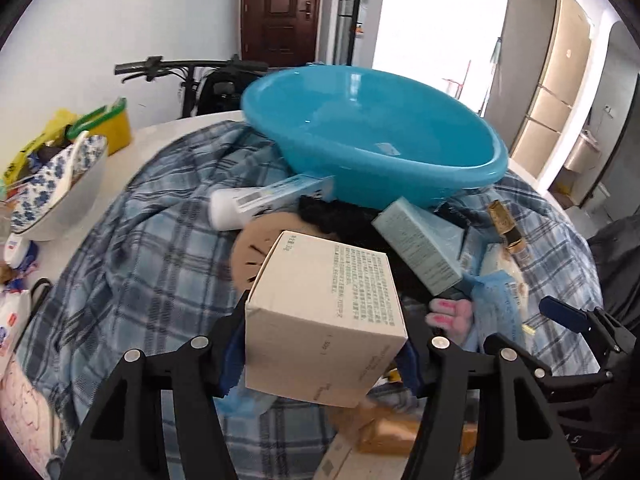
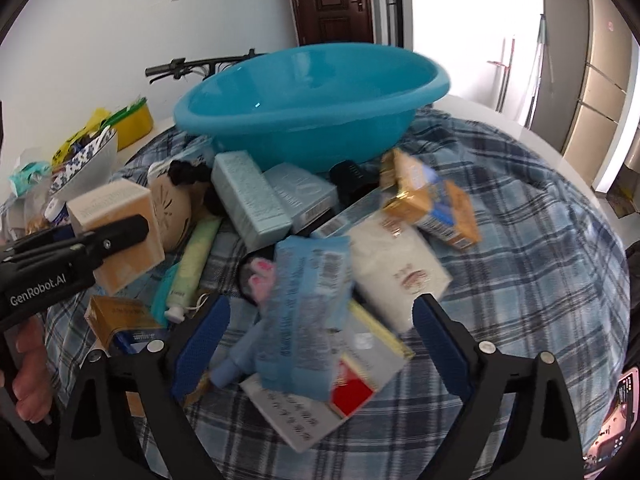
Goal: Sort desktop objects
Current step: 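Close the left tool on the cream box while the right tool grasps the blue packet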
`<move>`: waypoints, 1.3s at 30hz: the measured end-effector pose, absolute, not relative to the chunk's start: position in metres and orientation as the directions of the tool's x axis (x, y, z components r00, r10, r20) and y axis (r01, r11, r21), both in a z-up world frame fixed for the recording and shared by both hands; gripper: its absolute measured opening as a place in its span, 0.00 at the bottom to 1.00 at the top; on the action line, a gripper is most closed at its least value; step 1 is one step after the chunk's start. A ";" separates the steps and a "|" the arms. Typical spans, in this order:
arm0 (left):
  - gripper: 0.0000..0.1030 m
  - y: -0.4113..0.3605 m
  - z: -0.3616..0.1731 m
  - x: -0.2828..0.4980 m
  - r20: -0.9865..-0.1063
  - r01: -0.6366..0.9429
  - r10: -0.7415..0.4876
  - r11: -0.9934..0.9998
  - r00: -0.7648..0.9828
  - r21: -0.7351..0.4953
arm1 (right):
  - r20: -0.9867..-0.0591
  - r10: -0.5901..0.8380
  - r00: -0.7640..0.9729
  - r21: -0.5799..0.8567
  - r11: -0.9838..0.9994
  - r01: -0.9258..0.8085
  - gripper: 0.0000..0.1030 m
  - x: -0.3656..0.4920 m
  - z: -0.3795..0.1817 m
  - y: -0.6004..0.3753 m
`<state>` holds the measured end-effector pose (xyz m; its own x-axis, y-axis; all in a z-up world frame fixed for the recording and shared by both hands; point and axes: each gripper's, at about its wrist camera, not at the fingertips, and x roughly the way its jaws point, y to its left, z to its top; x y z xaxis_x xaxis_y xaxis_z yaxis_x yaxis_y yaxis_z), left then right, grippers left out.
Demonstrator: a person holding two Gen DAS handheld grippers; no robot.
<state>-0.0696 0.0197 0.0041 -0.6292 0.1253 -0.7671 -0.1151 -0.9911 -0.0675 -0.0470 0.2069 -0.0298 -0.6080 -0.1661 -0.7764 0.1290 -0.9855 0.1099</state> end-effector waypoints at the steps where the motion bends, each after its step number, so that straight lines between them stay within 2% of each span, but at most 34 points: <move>1: 0.62 0.017 0.004 -0.070 -0.768 -0.112 0.123 -0.991 -0.628 -0.067 | -0.781 -0.171 -0.600 0.112 -0.984 0.135 0.88 -0.047 -0.032 0.204; 4: 0.62 0.017 0.000 -0.069 -0.781 -0.115 0.136 -0.990 -0.609 -0.083 | -0.785 -0.172 -0.595 0.108 -0.984 0.143 0.86 -0.045 -0.037 0.197; 6: 0.62 0.019 -0.003 -0.069 -0.784 -0.115 0.137 -0.990 -0.606 -0.084 | -0.788 -0.171 -0.592 0.104 -0.984 0.147 0.82 -0.045 -0.039 0.195; 8: 0.62 0.021 -0.003 -0.068 -0.783 -0.114 0.130 -0.991 -0.608 -0.076 | -0.791 -0.169 -0.588 0.102 -0.984 0.147 0.72 -0.045 -0.042 0.194; 12: 0.62 0.027 -0.002 -0.066 -0.781 -0.124 0.126 -0.990 -0.612 -0.063 | -0.790 -0.129 -0.599 0.054 -0.988 0.141 0.61 -0.044 -0.046 0.191; 14: 0.62 0.028 -0.002 -0.065 -0.780 -0.127 0.129 -0.990 -0.612 -0.064 | -0.785 -0.112 -0.609 0.035 -0.990 0.137 0.44 -0.044 -0.045 0.191; 15: 0.62 0.028 -0.001 -0.065 -0.781 -0.129 0.133 -0.989 -0.611 -0.068 | -0.781 -0.121 -0.613 0.049 -0.990 0.133 0.42 -0.044 -0.044 0.192; 24: 0.62 0.027 -0.002 -0.065 -0.784 -0.106 0.127 -0.991 -0.608 -0.078 | -0.759 -0.128 -0.638 0.115 -0.991 0.062 0.40 -0.044 -0.037 0.216; 39: 0.62 0.033 0.005 -0.060 -0.772 -0.121 0.121 -0.991 -0.624 -0.058 | -0.713 -0.109 -0.693 0.127 -0.992 0.026 0.39 -0.039 -0.015 0.232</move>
<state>-0.0603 0.0331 0.0054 -0.6242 0.1212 -0.7718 -0.1208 -0.9910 -0.0580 -0.0386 0.2321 -0.0155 -0.6930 -0.1093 -0.7126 0.0261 -0.9916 0.1268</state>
